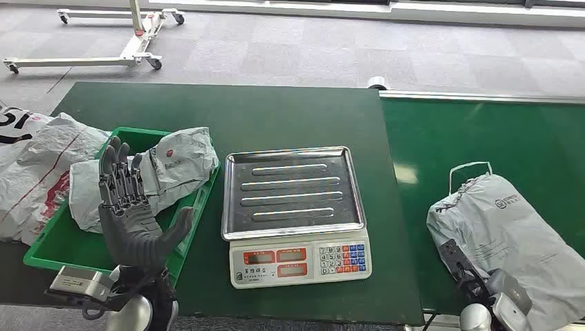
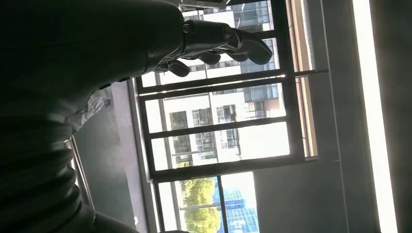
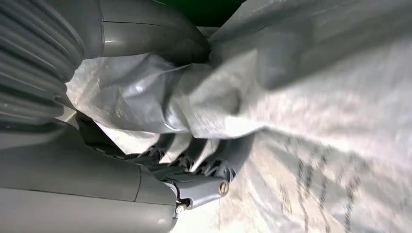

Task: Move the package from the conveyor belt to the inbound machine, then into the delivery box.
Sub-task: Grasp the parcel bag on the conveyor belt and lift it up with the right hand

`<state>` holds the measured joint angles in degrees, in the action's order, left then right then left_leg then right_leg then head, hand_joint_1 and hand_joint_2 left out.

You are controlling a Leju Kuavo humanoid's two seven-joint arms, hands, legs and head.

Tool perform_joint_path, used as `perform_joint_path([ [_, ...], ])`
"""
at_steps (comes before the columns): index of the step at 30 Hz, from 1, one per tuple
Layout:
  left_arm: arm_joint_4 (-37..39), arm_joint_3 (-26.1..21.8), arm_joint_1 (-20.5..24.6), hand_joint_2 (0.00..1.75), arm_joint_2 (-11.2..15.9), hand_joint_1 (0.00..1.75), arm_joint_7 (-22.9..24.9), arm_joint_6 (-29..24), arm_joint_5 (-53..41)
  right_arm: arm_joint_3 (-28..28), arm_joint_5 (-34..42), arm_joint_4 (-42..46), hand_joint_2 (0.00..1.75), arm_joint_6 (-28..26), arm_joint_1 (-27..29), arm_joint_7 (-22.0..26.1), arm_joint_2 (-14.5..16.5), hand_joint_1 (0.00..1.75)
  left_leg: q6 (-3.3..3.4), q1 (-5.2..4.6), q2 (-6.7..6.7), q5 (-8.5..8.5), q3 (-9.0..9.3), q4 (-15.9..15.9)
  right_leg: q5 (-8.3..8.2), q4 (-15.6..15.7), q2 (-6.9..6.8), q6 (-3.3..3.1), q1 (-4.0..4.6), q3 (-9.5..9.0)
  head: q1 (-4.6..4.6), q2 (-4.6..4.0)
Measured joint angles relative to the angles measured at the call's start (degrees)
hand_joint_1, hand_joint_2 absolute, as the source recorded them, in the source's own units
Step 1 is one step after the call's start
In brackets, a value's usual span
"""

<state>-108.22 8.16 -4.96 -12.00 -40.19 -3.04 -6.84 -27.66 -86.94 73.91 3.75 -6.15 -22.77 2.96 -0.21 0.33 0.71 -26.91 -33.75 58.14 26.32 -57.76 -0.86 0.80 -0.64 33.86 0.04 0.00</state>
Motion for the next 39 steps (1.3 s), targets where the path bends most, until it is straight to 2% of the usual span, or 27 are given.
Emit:
perform_joint_path([
  [6,-0.22,-0.2,0.0,1.75,-0.01,0.0,0.0,-0.11,0.13,0.69,0.1,0.59,1.75,-1.72,-0.15,-0.05,0.0,1.75,0.0,0.0,0.0,0.0,0.01,0.0,0.0,0.0,0.0,0.0,0.0,0.0,0.0,0.0],
  [14,-1.09,-0.51,-0.09,1.75,-0.04,0.0,0.0,-0.52,0.1,2.32,-1.41,2.76,1.75,-7.44,-0.98,-0.62,0.04,1.75,0.0,0.0,0.0,0.0,0.01,0.0,0.0,0.0,-0.01,0.0,0.0,0.0,0.0,-0.01],
  [16,-1.4,-0.54,-0.12,1.75,-0.06,0.0,0.0,-0.64,0.21,3.33,-2.35,4.23,1.75,-13.35,-0.73,-3.64,-0.36,1.75,0.0,-0.01,-0.02,0.01,0.0,0.0,0.0,0.0,-0.03,0.0,-0.01,0.0,-0.01,0.0],
  [18,-1.73,-0.55,-0.14,1.75,-0.17,0.0,0.0,-0.86,0.37,5.67,-2.94,7.25,1.75,-22.06,-0.07,-7.14,-2.1,1.75,0.01,-0.04,-0.06,0.01,-0.01,0.01,0.0,0.0,-0.05,0.0,-0.05,0.0,0.0,0.0],
  [19,-1.86,-0.55,-0.13,1.75,-0.25,0.0,0.0,-1.04,0.46,7.04,-3.09,9.37,1.75,-26.89,0.22,-6.97,-3.3,1.75,0.01,-0.07,-0.05,0.0,-0.02,0.01,0.0,0.0,-0.05,0.01,-0.07,0.01,0.01,0.0],
  [20,-1.96,-0.55,-0.13,1.75,-0.31,0.0,-0.01,-1.28,0.54,8.03,-3.17,11.76,1.75,-31.61,0.3,-4.49,-4.14,1.75,0.02,-0.09,-0.01,-0.01,-0.03,0.01,0.0,0.0,-0.02,0.01,-0.09,0.01,0.01,0.0],
  [21,-2.01,-0.55,-0.11,1.75,-0.35,0.0,-0.01,-1.55,0.62,8.36,-3.23,14.4,1.75,-35.88,0.02,0.35,-4.06,1.75,0.01,-0.1,0.07,-0.02,-0.02,0.0,0.0,-0.01,0.04,0.01,-0.09,0.02,0.02,0.0],
  [23,-1.99,-0.55,0.0,1.75,-0.4,0.0,-0.01,-2.09,0.68,7.28,-3.27,20.07,1.75,-41.66,-1.42,15.58,-0.84,1.75,-0.03,-0.1,0.29,-0.06,0.06,0.0,0.0,-0.01,0.24,0.0,-0.04,0.05,-0.01,0.0],
  [25,-1.83,-0.5,0.2,1.75,-0.45,0.0,0.0,-2.73,0.75,6.12,-3.25,25.14,1.75,-43.54,-2.91,31.57,3.82,1.75,-0.08,-0.07,0.38,-0.07,0.15,-0.01,0.03,-0.01,0.32,-0.05,0.04,0.05,-0.03,0.0],
  [26,-1.72,-0.46,0.28,1.75,-0.43,0.0,0.01,-3.11,0.85,5.99,-3.22,27.15,1.75,-43.75,-3.42,36.84,5.56,1.75,-0.09,-0.04,0.31,-0.06,0.16,-0.02,0.06,-0.01,0.23,-0.08,0.08,0.02,-0.04,0.0],
  [27,-1.59,-0.38,0.33,1.75,-0.39,0.0,0.01,-3.56,1.03,6.08,-3.18,28.9,1.75,-43.77,-3.83,39.29,6.96,1.75,-0.11,0.0,0.18,-0.02,0.15,-0.02,0.09,-0.01,0.1,-0.12,0.12,-0.01,-0.02,0.0],
  [28,-1.47,-0.26,0.34,1.75,-0.33,0.0,0.02,-3.96,1.25,6.19,-3.13,30.32,1.75,-43.78,-4.17,39.5,8.02,1.75,-0.13,0.04,0.07,0.01,0.14,-0.03,0.12,-0.02,-0.03,-0.15,0.15,-0.05,-0.01,0.0],
  [31,-1.14,0.32,0.43,1.75,-0.05,0.0,0.02,-4.62,1.79,7.08,-3.04,32.96,1.75,-43.77,-4.72,36.2,10.09,1.75,-0.18,0.13,-0.05,0.04,0.13,-0.04,0.13,-0.03,-0.12,-0.18,0.15,-0.14,0.0,0.0],
  [33,-0.97,0.57,0.56,1.75,0.16,0.0,0.02,-4.93,2.0,9.33,-1.92,33.25,1.75,-42.32,-4.71,36.61,10.56,1.75,-0.18,0.14,0.01,0.01,0.12,-0.04,0.13,-0.04,-0.04,-0.19,0.13,-0.15,0.01,0.0],
  [35,-0.91,0.67,0.69,1.75,0.42,0.0,0.02,-4.92,2.14,14.43,0.94,32.1,1.75,-37.35,-4.55,38.42,10.29,1.75,-0.18,0.14,0.11,-0.02,0.15,-0.05,0.12,-0.04,0.05,-0.19,0.13,-0.15,0.01,0.0],
  [37,-0.8,0.84,0.97,1.75,0.75,0.0,0.02,-4.37,2.42,22.35,3.38,30.13,1.75,-31.0,-4.16,40.45,9.21,1.75,-0.18,0.14,0.15,-0.02,0.19,-0.04,0.12,-0.04,0.09,-0.19,0.13,-0.11,-0.01,0.0],
  [39,-0.55,1.07,1.29,1.75,1.04,0.0,0.02,-3.79,2.63,30.38,4.62,28.24,1.75,-27.66,-3.71,41.35,7.94,1.75,-0.19,0.14,0.06,0.02,0.18,-0.04,0.13,-0.04,-0.02,-0.2,0.16,-0.09,-0.02,0.0],
])
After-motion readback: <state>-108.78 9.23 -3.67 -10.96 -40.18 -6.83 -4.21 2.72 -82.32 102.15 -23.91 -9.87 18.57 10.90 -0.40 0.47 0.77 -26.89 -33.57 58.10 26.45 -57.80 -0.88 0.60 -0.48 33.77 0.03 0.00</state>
